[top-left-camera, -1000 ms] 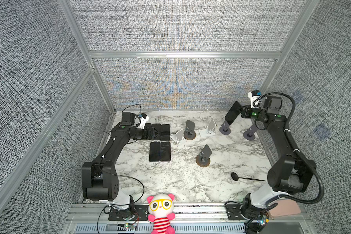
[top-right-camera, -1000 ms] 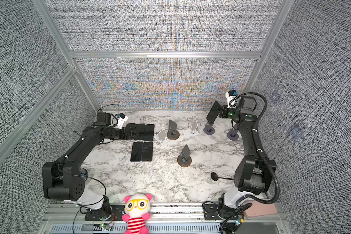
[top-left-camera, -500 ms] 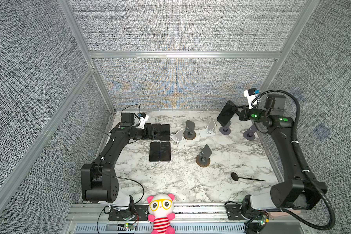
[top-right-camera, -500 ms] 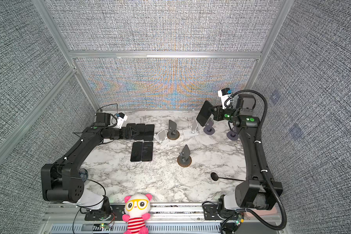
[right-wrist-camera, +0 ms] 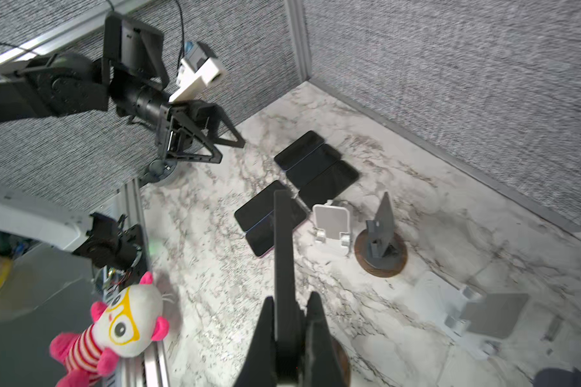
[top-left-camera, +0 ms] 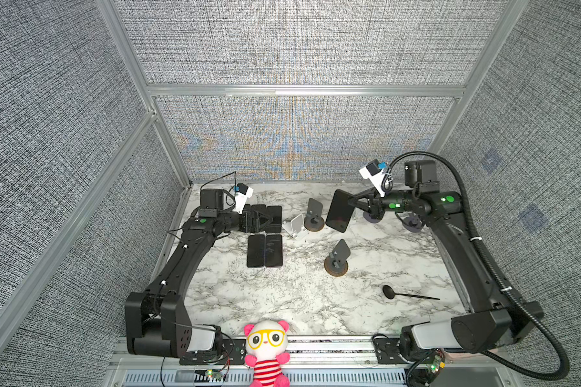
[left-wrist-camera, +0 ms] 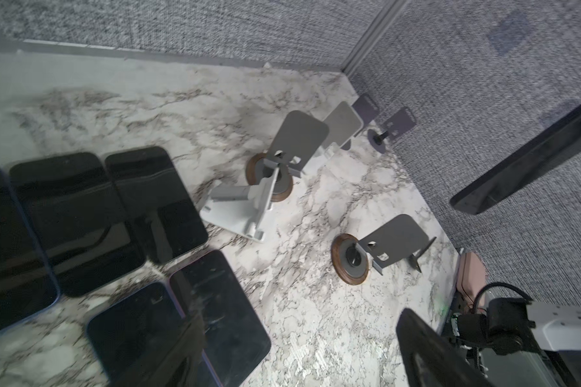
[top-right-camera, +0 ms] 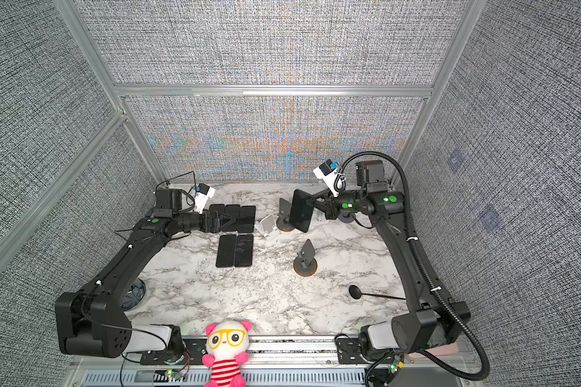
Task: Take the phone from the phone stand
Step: 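Lift the black phone off the stand and carry it toward the left gripper, then close left gripper on the black phone held by the right gripper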
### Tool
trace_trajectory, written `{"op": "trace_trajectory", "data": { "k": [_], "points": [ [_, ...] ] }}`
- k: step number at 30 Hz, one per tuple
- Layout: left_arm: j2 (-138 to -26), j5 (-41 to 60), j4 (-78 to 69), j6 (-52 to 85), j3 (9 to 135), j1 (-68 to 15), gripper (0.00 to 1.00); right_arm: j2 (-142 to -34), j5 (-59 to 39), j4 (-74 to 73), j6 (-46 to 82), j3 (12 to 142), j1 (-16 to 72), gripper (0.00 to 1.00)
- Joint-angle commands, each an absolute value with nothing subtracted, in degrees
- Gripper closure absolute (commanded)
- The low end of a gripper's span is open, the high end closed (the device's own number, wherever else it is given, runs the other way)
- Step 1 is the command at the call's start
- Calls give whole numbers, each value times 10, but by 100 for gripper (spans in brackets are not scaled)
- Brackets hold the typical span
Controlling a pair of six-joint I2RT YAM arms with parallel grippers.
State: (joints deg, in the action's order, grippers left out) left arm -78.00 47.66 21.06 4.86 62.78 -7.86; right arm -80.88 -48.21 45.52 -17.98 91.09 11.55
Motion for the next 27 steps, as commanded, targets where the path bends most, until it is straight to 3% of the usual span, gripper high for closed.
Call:
{"op": "trace_trajectory", "data": {
  "k": [1,11,14,19,27],
  "points": [
    [-762,550,157,25,614,-89,10,-812,-545,514,-266,913,131,100],
    [-771,678,217,-65,613,-152,12,-875,-629,693,-433,938,166,100],
    [-771,680,230,-83,612,-166,17,-879,-646,689,-439,930,174,100],
    [-774,696,195,-65,601,-183,37,-874,-665,634,-410,907,184,100],
    [-775,701,176,-58,593,-214,44,-873,-678,569,-367,889,193,100]
  ]
}}
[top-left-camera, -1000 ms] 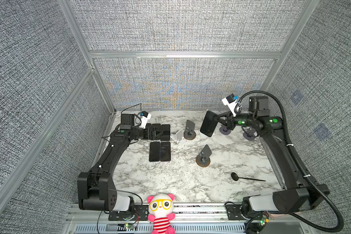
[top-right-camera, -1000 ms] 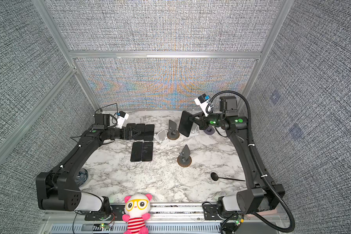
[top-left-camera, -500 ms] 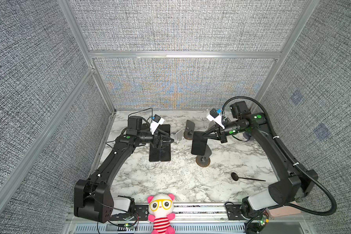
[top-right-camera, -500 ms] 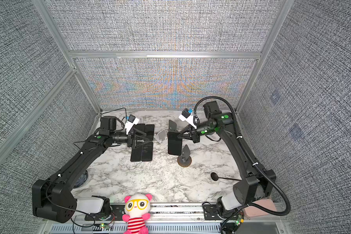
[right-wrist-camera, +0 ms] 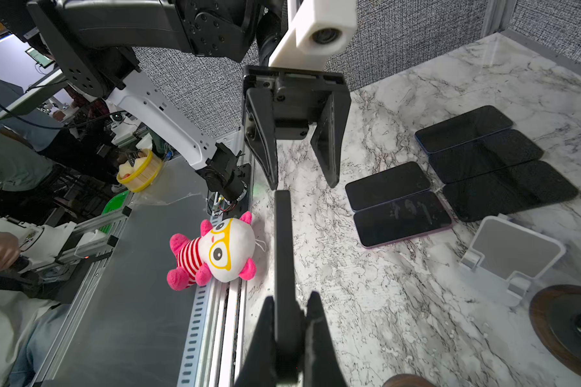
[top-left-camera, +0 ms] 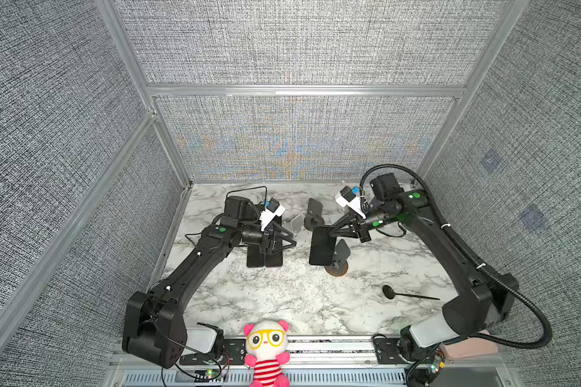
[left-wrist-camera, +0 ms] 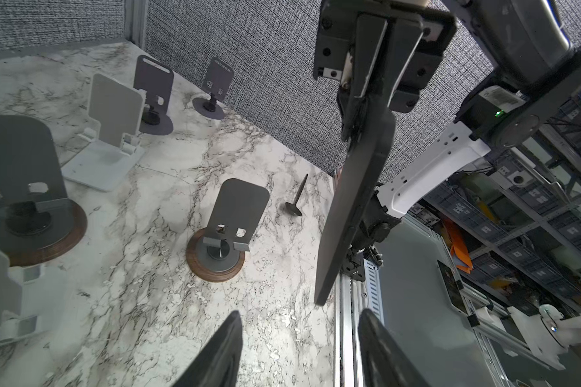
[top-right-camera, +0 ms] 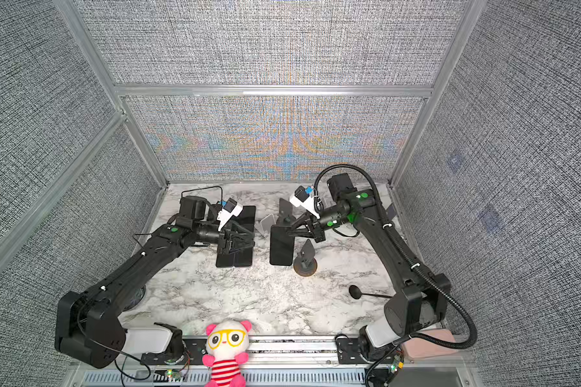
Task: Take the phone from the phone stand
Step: 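Close left gripper on the black phone held by the right gripper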
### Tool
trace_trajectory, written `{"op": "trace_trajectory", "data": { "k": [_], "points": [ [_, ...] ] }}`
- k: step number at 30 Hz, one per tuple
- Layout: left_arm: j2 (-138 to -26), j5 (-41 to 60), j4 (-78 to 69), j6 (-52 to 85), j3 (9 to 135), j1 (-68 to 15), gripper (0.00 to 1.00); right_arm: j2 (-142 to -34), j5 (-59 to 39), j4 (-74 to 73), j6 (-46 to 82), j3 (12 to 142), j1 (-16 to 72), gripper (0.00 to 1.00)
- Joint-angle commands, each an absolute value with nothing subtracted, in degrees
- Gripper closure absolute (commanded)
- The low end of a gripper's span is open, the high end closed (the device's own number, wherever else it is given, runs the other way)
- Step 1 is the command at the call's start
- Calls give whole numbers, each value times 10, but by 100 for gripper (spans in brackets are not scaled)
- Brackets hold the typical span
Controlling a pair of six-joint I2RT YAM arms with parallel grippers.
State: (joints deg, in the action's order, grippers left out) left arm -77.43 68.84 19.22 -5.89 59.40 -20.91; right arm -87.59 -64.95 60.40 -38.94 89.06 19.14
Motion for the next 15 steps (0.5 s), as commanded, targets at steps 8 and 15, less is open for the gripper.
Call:
{"op": "trace_trajectory", "data": {
  "k": [8,15],
  "points": [
    [-772,705,146,-42,584,-236,43,-874,-681,534,-338,882,205,100],
    [-775,703,115,-20,576,-252,44,-883,-684,508,-318,877,219,100]
  ]
}}
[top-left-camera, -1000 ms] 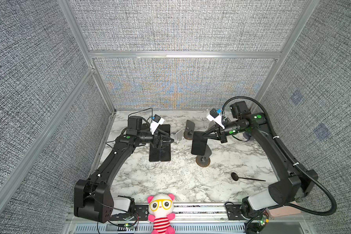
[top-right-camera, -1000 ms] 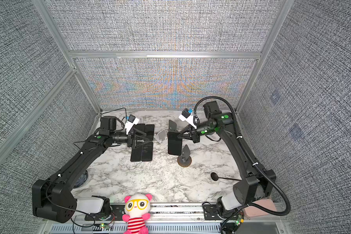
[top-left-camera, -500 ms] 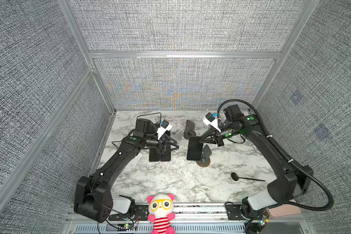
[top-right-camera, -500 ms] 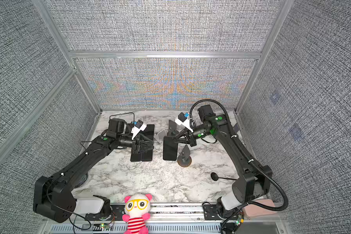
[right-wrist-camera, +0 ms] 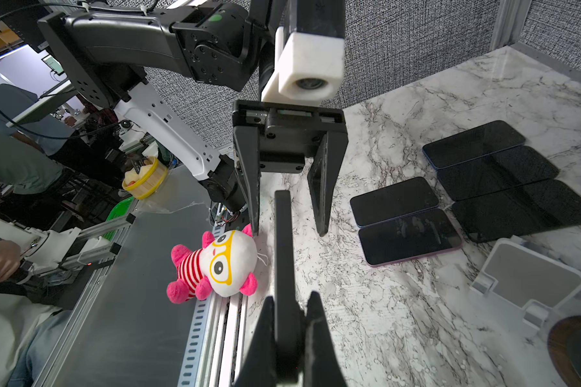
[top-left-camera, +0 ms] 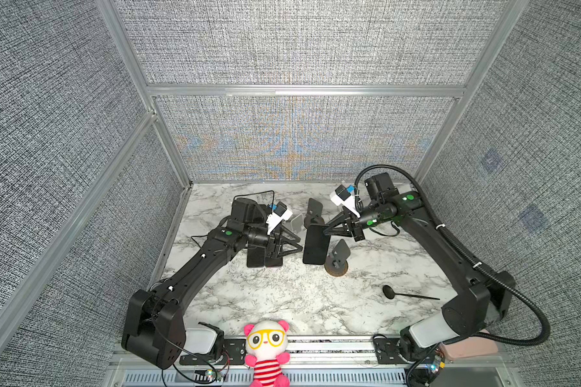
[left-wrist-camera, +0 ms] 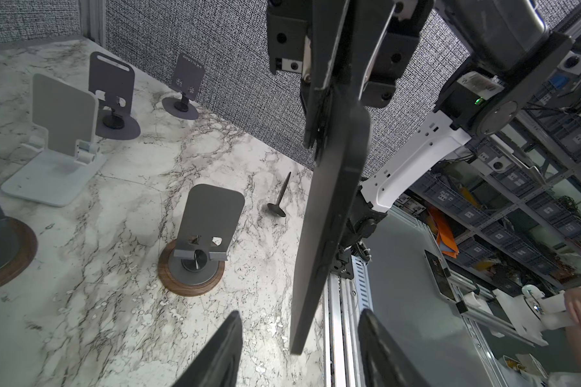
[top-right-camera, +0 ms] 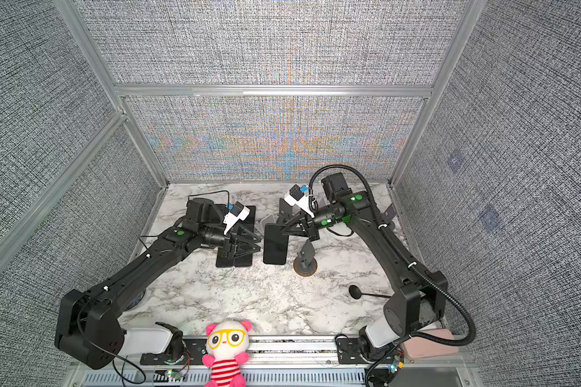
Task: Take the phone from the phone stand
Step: 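Close left gripper on the black phone held by the right gripper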
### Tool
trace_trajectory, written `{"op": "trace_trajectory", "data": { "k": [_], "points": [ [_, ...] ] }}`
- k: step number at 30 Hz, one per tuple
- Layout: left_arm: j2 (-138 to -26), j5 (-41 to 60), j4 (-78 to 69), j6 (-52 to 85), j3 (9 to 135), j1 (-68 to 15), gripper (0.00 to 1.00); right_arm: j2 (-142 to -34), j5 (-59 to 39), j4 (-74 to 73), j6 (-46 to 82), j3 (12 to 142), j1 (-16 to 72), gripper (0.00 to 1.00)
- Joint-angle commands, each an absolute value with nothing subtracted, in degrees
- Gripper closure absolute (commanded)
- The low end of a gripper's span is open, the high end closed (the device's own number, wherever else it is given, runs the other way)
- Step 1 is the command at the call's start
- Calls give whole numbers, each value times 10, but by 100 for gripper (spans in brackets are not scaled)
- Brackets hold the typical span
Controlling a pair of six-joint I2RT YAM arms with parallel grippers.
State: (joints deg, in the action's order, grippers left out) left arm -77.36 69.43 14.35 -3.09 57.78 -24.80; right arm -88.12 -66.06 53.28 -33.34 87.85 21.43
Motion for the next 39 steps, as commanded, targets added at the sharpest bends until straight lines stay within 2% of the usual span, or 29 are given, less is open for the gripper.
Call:
{"op": "trace_trajectory", "data": {
  "k": [1,4,7,12,18,22,27,28,30,32,35,39],
  "points": [
    [-775,703,109,-16,575,-252,45,-883,-684,504,-315,875,219,100],
    [-777,703,95,-7,571,-258,49,-884,-690,483,-301,869,225,100],
    [-781,703,87,-1,570,-265,57,-885,-693,465,-290,863,228,100],
    [-784,696,75,8,569,-275,61,-890,-694,452,-280,860,233,100],
    [-783,687,29,41,557,-282,76,-890,-695,446,-278,855,235,100],
    [-787,680,64,15,567,-283,92,-890,-696,446,-277,852,235,100],
    [-786,675,54,22,565,-283,100,-888,-696,444,-273,845,234,100],
    [-786,675,45,28,562,-283,100,-888,-696,445,-272,844,235,95],
    [-785,677,35,36,560,-283,100,-887,-694,446,-272,845,235,79],
    [-784,675,37,35,560,-283,100,-885,-687,451,-275,845,234,69],
    [-785,675,42,33,562,-283,100,-884,-678,459,-279,847,232,60],
    [-791,674,74,14,572,-282,100,-879,-656,445,-263,838,225,53]
  ]
}}
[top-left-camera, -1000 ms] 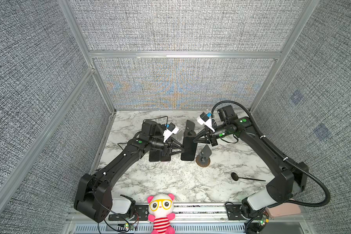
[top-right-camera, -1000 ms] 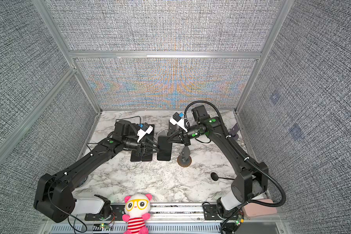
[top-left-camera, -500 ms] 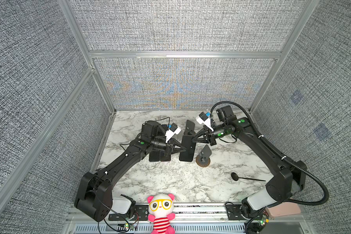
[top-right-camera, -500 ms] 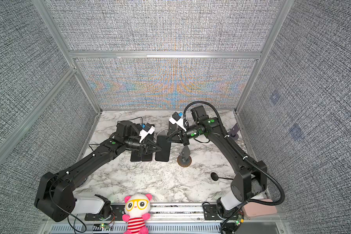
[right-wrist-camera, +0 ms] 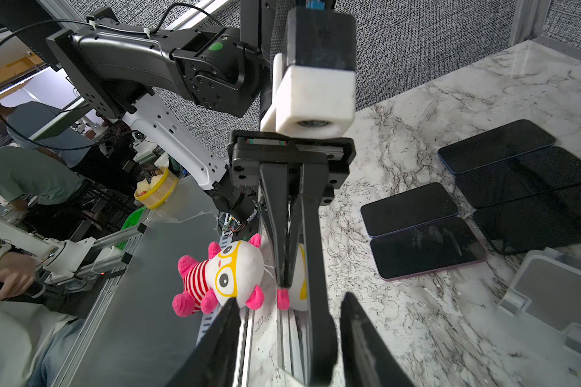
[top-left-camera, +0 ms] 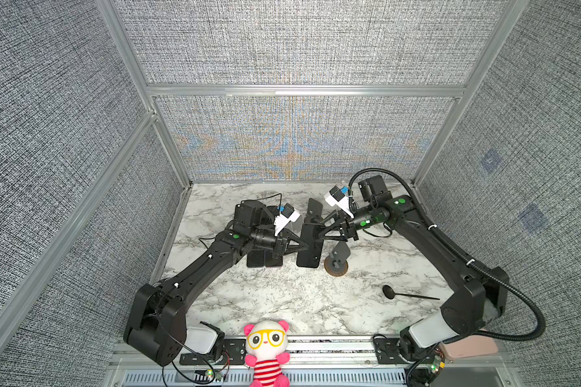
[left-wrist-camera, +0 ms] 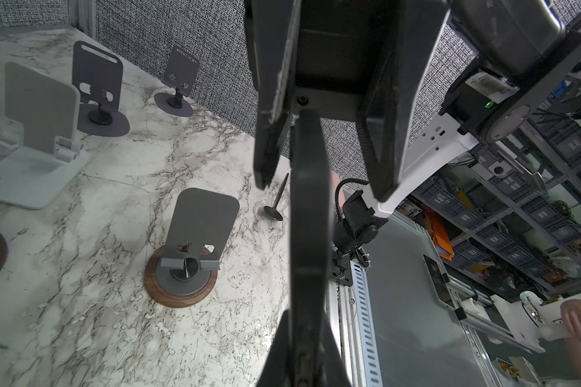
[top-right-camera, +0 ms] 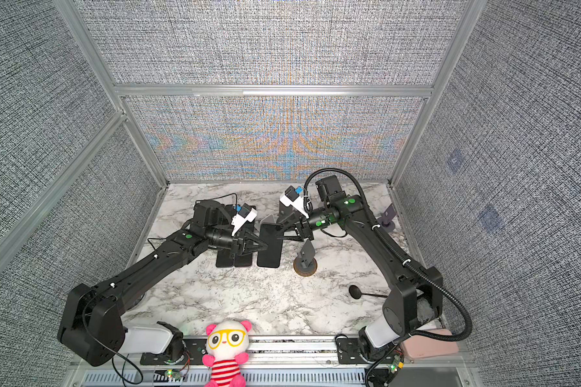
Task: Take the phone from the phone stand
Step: 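Close left gripper on the black phone held by the right gripper, then open right gripper and draw right arm back while left gripper carries the phone down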
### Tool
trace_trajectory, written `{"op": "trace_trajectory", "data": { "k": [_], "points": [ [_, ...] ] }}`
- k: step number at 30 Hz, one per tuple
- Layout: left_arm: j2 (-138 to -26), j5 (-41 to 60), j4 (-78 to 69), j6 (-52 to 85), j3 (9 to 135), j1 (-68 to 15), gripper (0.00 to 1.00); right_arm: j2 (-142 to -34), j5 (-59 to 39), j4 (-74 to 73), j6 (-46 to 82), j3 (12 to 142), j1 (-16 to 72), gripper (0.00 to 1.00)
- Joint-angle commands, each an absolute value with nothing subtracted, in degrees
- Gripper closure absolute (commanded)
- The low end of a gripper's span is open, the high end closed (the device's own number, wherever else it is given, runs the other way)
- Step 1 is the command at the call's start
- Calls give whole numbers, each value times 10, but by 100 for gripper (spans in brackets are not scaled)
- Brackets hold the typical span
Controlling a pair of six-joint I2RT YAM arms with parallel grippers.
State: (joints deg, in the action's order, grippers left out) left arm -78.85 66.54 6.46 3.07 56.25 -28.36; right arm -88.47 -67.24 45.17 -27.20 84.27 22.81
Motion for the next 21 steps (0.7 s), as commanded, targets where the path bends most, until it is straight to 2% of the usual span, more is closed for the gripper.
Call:
{"op": "trace_trajectory", "data": {
  "k": [1,6,12,15,21],
  "points": [
    [-792,671,89,3,576,-281,100,-874,-645,429,-250,831,222,52],
    [-812,645,229,-76,621,-266,100,-828,-528,295,-146,770,209,49],
    [-864,587,447,-158,730,-230,100,-783,-337,251,-113,714,207,49],
    [-904,553,553,-173,789,-196,100,-746,-289,222,-110,677,207,50],
    [-1008,517,710,-183,866,-133,100,-672,-254,165,-86,621,206,49]
  ]
}}
